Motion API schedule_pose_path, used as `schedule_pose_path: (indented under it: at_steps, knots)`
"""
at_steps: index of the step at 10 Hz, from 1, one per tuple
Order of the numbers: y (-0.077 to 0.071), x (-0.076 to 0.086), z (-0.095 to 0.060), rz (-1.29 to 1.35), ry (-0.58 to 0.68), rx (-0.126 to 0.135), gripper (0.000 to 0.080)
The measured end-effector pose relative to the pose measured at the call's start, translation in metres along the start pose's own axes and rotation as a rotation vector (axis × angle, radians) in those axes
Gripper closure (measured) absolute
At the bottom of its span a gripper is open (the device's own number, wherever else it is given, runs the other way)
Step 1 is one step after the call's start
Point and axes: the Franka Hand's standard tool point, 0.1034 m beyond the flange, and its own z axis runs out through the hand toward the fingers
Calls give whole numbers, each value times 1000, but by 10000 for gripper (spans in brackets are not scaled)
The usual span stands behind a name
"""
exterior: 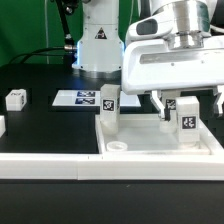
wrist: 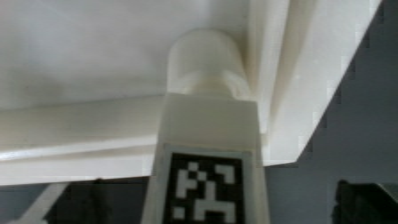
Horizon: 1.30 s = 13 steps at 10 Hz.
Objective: Assemble square table
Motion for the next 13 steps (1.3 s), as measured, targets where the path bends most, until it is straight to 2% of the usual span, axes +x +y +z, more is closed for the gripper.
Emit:
schedule_pose_path:
  at_steps: [5,6,8,9,10,12,13]
  knots:
    - [0,0,0,0,0,0,151]
    - [0,0,0,5,-33,2,151]
    - [5,18,-22,46,-173,15,151]
    - [8,20,-24,81,-248,16,151]
    - [7,23,-23,108,-263,15,151]
    - [0,13,-25,148,-445,26,151]
    - [-3,15,-24,159,-462,27,151]
